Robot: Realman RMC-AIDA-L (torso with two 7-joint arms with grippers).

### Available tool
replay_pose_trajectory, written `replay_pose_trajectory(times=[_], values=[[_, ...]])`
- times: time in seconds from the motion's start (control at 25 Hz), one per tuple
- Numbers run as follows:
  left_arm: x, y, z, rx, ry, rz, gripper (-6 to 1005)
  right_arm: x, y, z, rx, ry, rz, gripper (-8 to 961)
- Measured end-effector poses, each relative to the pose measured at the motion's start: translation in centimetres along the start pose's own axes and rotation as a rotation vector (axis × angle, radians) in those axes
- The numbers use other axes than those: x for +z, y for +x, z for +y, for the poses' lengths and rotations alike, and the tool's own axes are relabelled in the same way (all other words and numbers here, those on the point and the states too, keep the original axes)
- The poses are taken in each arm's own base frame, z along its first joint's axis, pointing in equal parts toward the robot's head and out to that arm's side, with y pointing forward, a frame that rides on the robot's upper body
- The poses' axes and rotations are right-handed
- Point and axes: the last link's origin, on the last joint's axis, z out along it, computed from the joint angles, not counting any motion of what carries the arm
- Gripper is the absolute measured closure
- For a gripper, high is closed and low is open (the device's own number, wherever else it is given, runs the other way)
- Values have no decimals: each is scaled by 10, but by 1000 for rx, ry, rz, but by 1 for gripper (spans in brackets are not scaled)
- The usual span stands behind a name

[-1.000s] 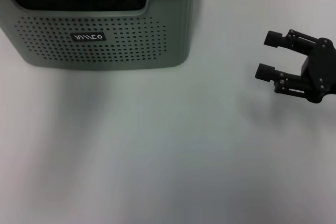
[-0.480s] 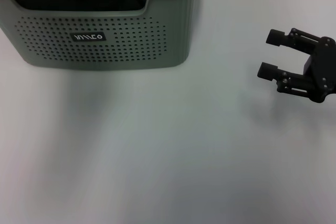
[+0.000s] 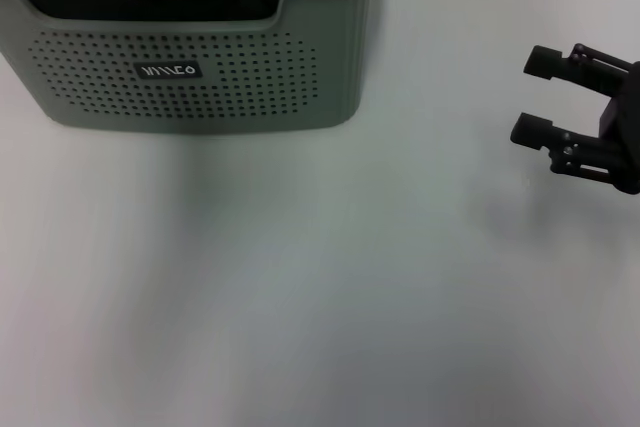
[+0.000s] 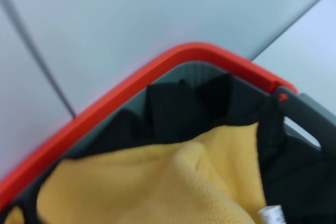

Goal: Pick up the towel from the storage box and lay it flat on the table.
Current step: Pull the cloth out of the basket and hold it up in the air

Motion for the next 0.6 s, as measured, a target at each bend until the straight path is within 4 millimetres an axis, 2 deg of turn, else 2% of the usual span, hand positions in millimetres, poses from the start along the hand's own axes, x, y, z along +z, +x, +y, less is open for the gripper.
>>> replay_pose_trajectory(times=[0.36, 0.6], values=[[-32, 36, 55, 320, 55, -2, 960, -13, -16, -6, 32, -29, 19, 186], [-66, 50, 76, 439, 77, 76, 961, -25, -28, -9, 15, -44, 38, 187]])
